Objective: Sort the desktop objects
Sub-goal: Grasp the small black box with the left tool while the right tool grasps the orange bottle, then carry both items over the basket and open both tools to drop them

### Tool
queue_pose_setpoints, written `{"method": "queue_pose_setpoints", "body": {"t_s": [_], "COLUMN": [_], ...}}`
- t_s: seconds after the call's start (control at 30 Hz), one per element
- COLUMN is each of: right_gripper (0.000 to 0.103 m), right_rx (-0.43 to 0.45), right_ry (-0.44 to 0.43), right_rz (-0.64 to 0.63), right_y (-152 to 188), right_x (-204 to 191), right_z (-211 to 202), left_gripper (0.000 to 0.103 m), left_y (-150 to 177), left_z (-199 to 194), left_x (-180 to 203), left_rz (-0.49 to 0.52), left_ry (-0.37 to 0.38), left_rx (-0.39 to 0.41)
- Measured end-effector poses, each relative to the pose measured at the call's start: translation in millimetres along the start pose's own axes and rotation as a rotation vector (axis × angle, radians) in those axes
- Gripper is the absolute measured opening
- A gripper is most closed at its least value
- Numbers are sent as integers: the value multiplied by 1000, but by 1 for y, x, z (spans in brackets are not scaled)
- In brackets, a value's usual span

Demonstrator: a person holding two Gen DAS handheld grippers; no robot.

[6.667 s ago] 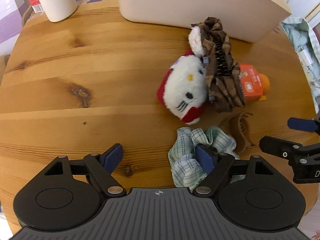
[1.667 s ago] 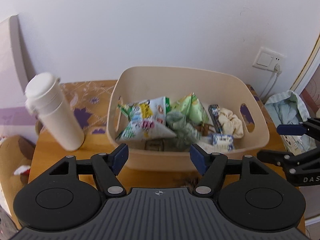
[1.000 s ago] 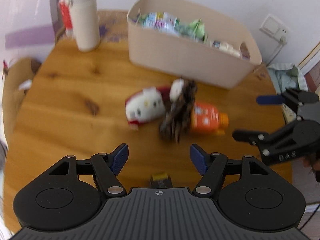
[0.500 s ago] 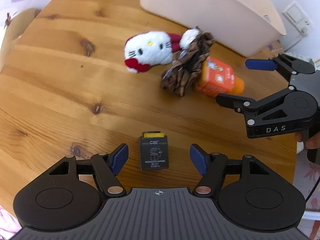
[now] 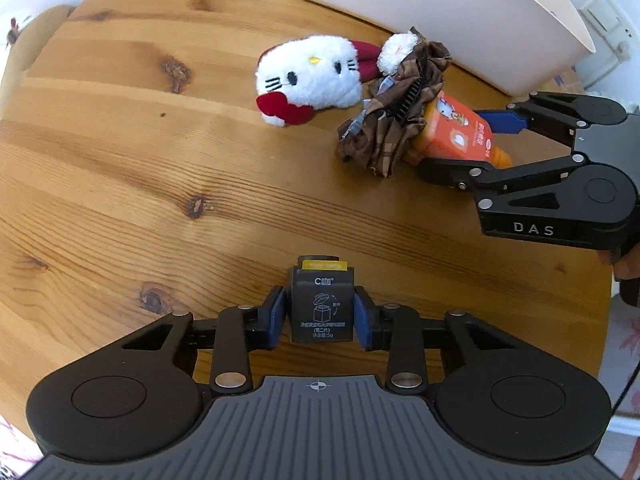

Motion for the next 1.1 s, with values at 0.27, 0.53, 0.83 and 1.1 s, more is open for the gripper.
{"method": "queue_pose_setpoints", "body": {"t_s": [0.27, 0.53, 0.83, 1.1], "right_gripper": [51, 50, 50, 51], "right_rx": [15, 58, 112, 164], "right_ry": [30, 46, 106, 169], "right_rz": [78, 139, 186, 234], "right_y": [21, 29, 19, 5], "right_x": [4, 3, 9, 20], "right_z": [-22, -55, -88, -117], "left_gripper": [32, 32, 32, 32], "left_y": [5, 14, 1, -27], "left_z": [-7, -15, -37, -63], "left_x": [3, 4, 10, 13], "left_rz": [35, 47, 90, 117], "left_ry": [5, 27, 52, 71], "left_rx": [36, 68, 145, 215]}}
Point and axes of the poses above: each gripper's, at about its wrist camera, not at the fingertips, and z roughly the way its jaws point, x to its right, y to its underside, the point moved 1 cm from there along z, roughly the way its jaws point, and after that the axes turned 7 degrees about y, right-handed, at the moved point
